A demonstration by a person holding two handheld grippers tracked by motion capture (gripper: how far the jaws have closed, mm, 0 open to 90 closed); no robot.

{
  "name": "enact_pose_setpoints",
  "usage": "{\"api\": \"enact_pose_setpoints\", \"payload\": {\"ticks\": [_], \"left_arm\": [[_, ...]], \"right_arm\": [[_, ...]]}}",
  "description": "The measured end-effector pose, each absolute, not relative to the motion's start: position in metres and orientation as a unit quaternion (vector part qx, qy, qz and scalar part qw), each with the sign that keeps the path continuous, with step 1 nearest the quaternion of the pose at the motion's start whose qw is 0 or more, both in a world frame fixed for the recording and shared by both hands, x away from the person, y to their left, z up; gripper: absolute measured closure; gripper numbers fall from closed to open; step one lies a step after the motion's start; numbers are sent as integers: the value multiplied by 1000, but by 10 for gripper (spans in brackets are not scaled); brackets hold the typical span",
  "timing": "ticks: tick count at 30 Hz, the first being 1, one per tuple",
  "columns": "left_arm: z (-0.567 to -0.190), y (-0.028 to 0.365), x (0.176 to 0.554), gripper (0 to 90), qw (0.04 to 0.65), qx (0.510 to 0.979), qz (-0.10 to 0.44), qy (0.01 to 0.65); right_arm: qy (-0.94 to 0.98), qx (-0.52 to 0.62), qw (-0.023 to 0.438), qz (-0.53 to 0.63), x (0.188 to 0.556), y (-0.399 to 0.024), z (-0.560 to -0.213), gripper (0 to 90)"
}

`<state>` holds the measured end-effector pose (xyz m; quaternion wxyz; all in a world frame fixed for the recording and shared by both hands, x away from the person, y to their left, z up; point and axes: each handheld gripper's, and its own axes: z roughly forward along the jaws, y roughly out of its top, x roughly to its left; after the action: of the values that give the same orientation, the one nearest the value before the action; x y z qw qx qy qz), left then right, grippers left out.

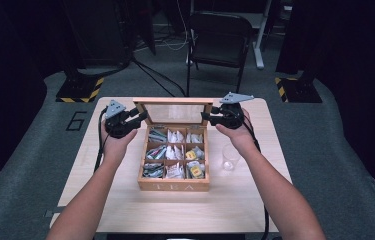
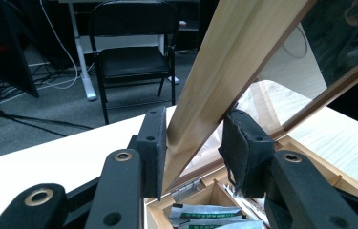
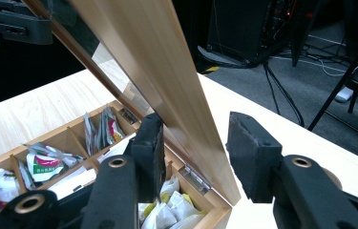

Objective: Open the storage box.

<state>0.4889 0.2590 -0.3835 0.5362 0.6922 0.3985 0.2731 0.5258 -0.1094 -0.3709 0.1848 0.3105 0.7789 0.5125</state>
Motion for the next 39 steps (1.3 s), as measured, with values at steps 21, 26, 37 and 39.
{"api": "enact_pose_setpoints", "payload": {"ticks": [21, 26, 37, 39], "left_arm": [[-381, 257, 500, 622, 540, 682, 273, 412], [-379, 257, 501, 624, 531, 690, 272, 410], [-378, 256, 507, 626, 532, 685, 270, 418], [-378, 256, 508, 626, 533, 683, 272, 419]], "right_arm": [[791, 318, 185, 489, 544, -107, -385, 618], [796, 308, 191, 485, 546, -107, -385, 631], [791, 318, 182, 490, 550, -108, -384, 632], [790, 317, 181, 492, 552, -108, -384, 633]]}}
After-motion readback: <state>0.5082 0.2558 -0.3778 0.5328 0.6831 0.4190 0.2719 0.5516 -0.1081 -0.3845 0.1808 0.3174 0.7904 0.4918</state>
